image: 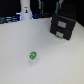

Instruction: Open the kcup holder, insert the kcup into the holder, and close the kcup holder

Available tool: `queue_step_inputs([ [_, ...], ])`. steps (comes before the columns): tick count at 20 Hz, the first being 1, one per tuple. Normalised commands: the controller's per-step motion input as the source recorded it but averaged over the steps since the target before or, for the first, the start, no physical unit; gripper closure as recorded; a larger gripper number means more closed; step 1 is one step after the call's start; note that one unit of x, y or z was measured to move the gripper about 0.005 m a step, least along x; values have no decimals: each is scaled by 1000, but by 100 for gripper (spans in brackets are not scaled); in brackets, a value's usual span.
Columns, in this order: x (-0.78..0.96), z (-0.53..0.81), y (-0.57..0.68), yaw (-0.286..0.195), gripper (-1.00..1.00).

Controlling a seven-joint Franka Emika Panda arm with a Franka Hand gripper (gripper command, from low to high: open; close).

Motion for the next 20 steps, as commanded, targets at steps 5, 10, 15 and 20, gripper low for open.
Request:
queue_step_inputs([
  [5,-398,7,659,-171,-100],
  [10,-375,-36,647,-163,-100],
  [15,-301,-132,625,-176,-100],
  [20,-221,-232,601,-166,-100],
])
